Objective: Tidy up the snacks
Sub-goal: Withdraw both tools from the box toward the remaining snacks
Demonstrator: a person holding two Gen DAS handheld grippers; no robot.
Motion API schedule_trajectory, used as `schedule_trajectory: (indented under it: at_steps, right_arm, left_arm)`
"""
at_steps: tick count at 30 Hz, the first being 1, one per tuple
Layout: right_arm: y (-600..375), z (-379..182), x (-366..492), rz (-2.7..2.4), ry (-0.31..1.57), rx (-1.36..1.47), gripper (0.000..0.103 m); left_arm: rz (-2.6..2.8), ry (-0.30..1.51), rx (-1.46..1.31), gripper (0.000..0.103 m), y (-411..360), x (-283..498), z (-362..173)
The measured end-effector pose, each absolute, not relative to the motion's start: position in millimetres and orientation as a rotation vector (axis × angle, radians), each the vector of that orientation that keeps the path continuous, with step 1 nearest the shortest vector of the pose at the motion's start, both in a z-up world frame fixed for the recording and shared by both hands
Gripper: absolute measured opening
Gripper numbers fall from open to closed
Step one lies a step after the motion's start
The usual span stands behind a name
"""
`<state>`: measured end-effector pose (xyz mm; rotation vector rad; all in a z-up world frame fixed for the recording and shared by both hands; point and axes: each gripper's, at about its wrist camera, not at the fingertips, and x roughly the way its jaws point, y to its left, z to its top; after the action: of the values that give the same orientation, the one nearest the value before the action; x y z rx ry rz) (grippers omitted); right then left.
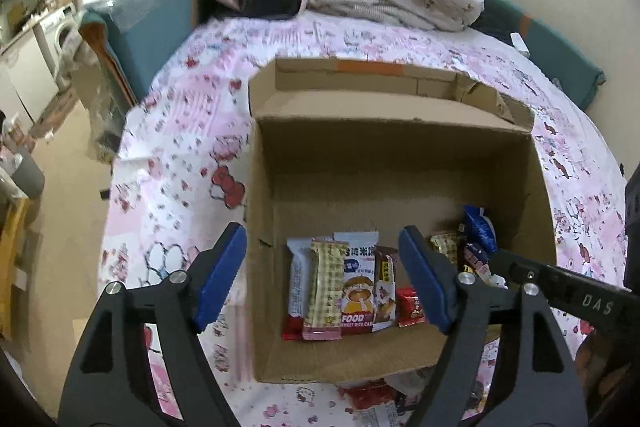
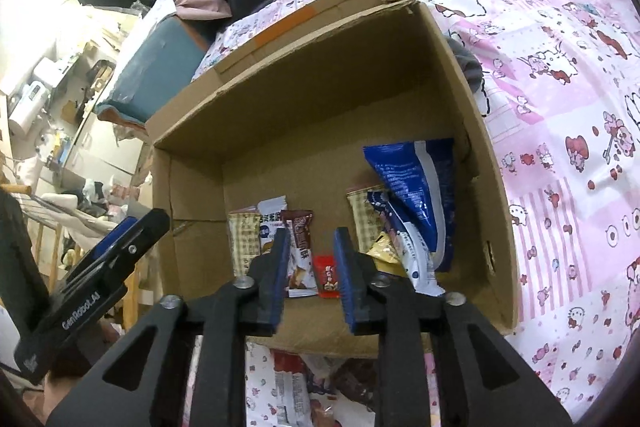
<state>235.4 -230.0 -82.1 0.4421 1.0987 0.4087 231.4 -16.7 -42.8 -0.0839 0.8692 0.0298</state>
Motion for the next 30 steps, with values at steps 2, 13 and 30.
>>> schedule_trajectory:
  at_steps: [2,13,30]
  right_arm:
    - [-230.8,-77.0,233.0,0.403,1.076,0.445,0.073]
    - [-243.1,-52.7,210.6,0.376,0.996,0.449,0.084]
    - [-259.8,-49.4,142.5,0.363,1.020,0.456,0.101]
  left_arm:
    - [0.026,0.855,-0.095,0.076,-14.6,227.7,-36.9]
    - [0.025,0.874,-0.169,0.093,3.8,200.2,-27.2]
    - [0.003,0.891,-0.134,0.093,6.0,145.0,-24.0]
